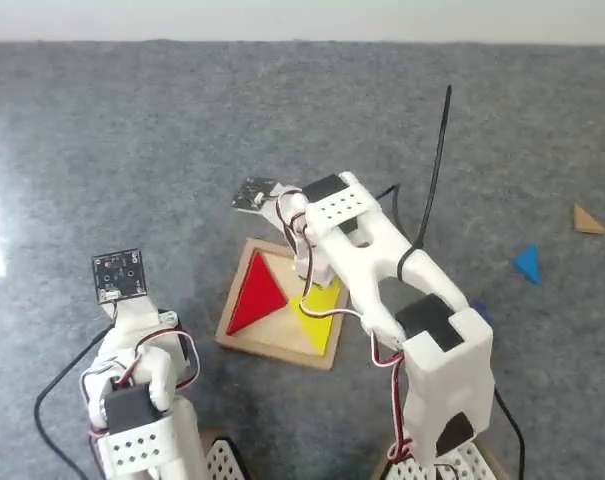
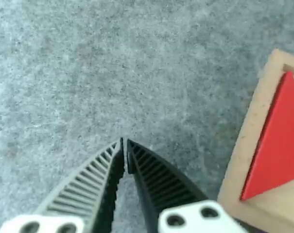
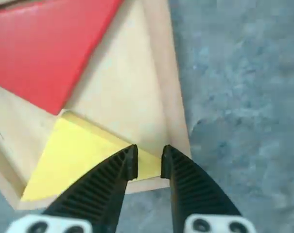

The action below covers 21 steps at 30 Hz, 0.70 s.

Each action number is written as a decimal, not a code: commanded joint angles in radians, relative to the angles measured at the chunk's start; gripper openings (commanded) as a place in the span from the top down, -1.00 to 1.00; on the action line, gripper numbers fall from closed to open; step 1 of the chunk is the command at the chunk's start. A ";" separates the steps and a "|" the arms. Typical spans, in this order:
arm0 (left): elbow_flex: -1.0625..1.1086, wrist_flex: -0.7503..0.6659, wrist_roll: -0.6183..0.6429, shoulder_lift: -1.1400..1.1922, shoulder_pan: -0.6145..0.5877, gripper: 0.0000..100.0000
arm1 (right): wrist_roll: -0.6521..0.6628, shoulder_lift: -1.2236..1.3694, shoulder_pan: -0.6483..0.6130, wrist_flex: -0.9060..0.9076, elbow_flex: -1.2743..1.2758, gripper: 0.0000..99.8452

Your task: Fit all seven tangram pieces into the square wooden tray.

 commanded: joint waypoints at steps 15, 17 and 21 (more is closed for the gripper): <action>-0.007 0.008 -0.005 -0.017 -0.005 0.97 | -0.101 0.128 -0.007 0.173 -0.399 0.75; -0.007 0.008 -0.005 -0.017 -0.005 0.97 | -0.147 0.073 -0.021 0.199 -0.397 0.75; -0.007 0.008 -0.005 -0.017 -0.005 0.97 | -0.229 -0.031 -0.047 0.202 -0.354 0.75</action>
